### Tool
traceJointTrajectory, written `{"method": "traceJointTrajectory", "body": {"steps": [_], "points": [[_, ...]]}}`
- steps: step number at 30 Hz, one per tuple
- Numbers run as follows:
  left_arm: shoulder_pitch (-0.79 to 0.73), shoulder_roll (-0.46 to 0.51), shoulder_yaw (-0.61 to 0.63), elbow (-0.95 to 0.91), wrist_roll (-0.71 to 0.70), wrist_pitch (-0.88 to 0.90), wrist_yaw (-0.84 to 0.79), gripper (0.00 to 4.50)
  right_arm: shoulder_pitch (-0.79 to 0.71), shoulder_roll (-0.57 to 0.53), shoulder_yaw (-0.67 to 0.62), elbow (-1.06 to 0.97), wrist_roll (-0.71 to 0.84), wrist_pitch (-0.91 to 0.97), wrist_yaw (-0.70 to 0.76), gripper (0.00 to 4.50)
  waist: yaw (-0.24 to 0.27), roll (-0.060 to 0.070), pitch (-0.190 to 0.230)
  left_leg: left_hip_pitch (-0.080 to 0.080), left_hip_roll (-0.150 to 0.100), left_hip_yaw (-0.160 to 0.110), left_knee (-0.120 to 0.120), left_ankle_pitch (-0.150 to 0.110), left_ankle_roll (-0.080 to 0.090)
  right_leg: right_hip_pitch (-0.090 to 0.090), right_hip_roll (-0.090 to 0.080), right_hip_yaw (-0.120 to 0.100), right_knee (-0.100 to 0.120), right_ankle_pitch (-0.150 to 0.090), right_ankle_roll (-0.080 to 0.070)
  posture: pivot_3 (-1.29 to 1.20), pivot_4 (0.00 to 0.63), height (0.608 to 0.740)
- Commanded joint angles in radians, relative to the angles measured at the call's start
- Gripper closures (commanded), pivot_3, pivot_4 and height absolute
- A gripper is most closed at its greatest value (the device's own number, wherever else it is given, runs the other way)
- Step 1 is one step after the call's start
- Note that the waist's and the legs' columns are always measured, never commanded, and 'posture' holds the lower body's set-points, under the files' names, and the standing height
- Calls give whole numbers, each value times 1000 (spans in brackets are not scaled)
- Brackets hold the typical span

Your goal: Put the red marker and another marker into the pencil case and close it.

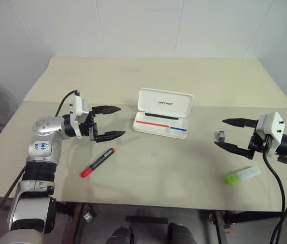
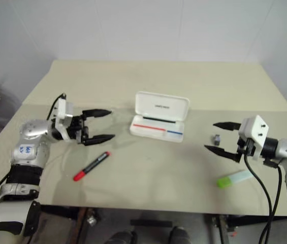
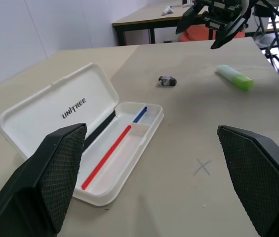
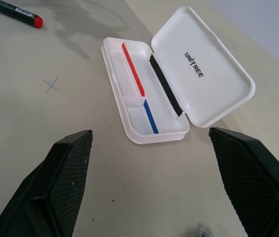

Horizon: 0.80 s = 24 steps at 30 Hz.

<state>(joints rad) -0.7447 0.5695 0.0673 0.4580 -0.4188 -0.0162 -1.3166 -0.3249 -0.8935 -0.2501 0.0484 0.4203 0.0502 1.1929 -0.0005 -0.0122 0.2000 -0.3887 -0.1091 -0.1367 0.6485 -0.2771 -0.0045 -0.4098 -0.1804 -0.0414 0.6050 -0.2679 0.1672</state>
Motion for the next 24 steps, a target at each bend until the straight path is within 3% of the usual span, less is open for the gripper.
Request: {"method": "traceJointTrajectory", "body": {"steps": [1,8,18,24], "points": [[-55,11,4,33,11,-32,-38,0,-17,-12,-16,-33,26,20,-1,512,1,0,0,0,0,0,0,0,0,0,0,0,0,0,0,0,150,740],[-106,-10,7,111,28,-78,-42,0,-114,-13,47,-12,9,81,14,512,-3,0,0,0,0,2,1,0,0,-1,0,1,-1,0,0,0,150,740],[-10,25,52,0,21,-67,28,0,-432,154,308,309,-180,-28,58,512,-5,0,0,1,2,7,0,0,0,-3,3,7,2,3,-1,0,150,740],[-3,3,63,-44,-11,-10,62,0,-517,241,396,467,-246,-91,136,2423,-4,0,0,-1,2,7,-1,-1,0,-4,3,7,0,3,0,0,150,740]]}}
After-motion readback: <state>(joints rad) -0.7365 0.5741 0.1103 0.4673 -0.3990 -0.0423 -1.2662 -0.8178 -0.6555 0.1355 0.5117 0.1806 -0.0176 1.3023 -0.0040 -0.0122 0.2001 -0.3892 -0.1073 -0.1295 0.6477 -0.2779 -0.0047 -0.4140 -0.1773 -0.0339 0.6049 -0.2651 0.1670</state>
